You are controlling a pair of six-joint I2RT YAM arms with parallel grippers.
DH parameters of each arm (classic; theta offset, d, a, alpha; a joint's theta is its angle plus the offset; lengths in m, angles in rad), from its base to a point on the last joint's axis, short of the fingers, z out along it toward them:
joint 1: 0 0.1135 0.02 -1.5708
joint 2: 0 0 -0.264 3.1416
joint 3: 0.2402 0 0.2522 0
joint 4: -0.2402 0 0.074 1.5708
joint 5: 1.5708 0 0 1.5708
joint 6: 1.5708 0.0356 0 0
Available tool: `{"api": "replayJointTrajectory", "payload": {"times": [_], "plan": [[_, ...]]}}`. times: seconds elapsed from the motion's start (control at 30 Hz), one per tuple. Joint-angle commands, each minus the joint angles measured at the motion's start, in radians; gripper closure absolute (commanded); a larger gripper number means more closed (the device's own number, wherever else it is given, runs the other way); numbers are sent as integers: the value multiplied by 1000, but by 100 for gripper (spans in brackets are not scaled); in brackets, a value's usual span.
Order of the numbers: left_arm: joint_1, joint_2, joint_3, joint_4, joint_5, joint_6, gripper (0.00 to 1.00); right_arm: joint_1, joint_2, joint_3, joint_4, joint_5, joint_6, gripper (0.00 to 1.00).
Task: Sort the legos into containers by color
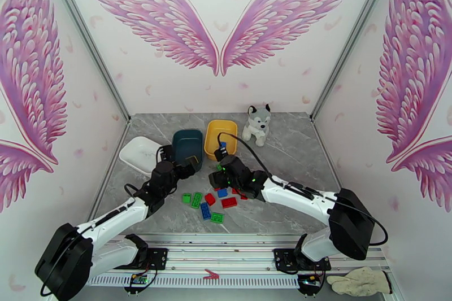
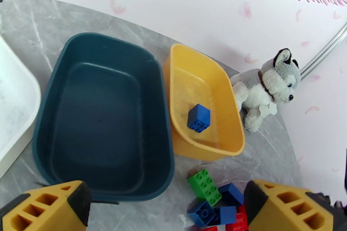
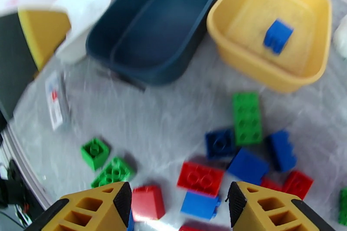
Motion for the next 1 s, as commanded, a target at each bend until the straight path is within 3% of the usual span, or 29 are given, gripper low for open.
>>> {"api": "replayJointTrajectory", "payload": {"times": [0.0, 0.17, 0.53, 0.77, 0.97], "plan": [[28, -103, -68, -64, -18, -24, 1, 53, 57, 46, -34, 15, 69, 37], [30, -242, -120, -169, -1, -36, 1, 124, 123, 95, -66, 53, 117, 39], [-12, -387, -245, -261, 109, -84, 1, 296, 192, 42, -58, 174, 252, 36], [-24, -644, -229, -467, 69, -88, 1, 341, 210, 2, -61, 234, 320, 36], [-22, -683, -163, -481, 16, -46, 1, 349, 242, -8, -51, 223, 322, 37]]}}
